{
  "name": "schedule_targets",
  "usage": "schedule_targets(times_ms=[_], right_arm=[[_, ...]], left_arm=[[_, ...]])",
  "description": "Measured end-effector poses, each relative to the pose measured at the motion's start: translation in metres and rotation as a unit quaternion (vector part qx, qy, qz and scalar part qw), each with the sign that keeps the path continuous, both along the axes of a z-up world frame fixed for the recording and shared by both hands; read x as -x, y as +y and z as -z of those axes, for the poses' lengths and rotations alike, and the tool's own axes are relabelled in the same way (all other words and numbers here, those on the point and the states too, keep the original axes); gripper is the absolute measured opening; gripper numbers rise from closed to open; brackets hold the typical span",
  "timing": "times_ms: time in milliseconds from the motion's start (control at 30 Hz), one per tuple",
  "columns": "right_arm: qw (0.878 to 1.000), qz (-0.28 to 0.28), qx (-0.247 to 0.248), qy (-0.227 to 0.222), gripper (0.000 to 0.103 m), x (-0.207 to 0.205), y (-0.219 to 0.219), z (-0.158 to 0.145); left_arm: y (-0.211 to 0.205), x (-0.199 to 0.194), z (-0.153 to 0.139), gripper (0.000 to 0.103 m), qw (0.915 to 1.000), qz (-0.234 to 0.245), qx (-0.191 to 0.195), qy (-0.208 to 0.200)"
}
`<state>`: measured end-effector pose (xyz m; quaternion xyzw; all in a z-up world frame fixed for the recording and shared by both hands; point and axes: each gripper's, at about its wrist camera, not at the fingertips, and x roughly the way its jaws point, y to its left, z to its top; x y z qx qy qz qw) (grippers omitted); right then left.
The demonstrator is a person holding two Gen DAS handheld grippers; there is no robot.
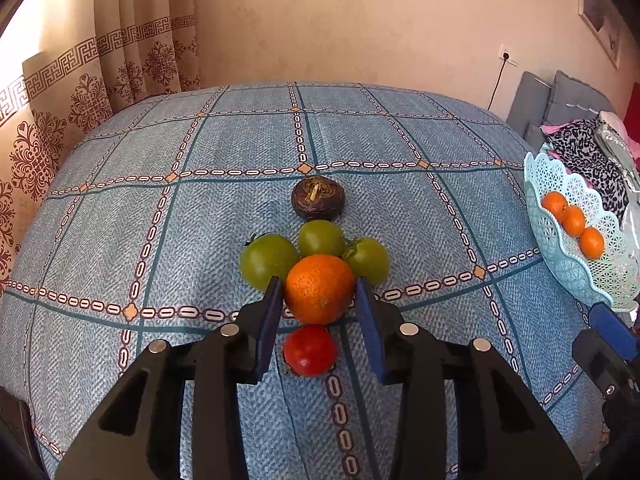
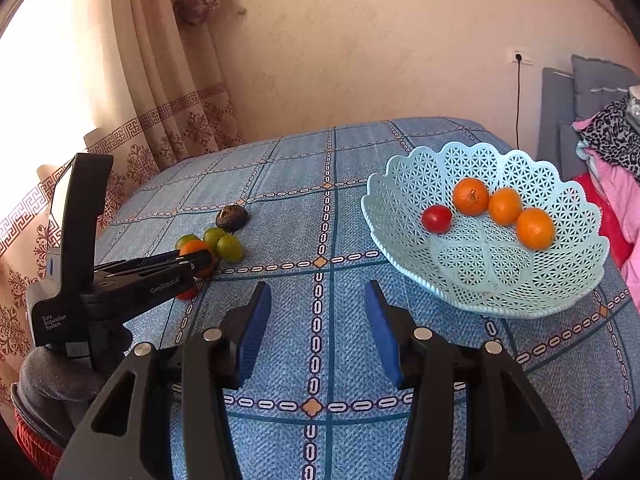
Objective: Organize fruits
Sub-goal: 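Close the left tool on the orange and lift it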
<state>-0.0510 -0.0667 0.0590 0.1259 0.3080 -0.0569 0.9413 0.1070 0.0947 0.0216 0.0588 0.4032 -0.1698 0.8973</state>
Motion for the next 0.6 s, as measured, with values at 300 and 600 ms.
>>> schedule_targets(times_ms=[300,600], right_arm=[[0.999,-0.033,-0.009,0.016,0.049,-0.008,0.008,0.002],[0.993,-0.105,-0.036,0.044,0.049,-0.033,0.034,0.007]], left_arm=[[0.022,0.011,-0.026,0.037,0.9992,-0.015,0.028,-0.023],[0.071,0.017,-0.049,0.037,0.9957,-0.063,0.042,-0.055]])
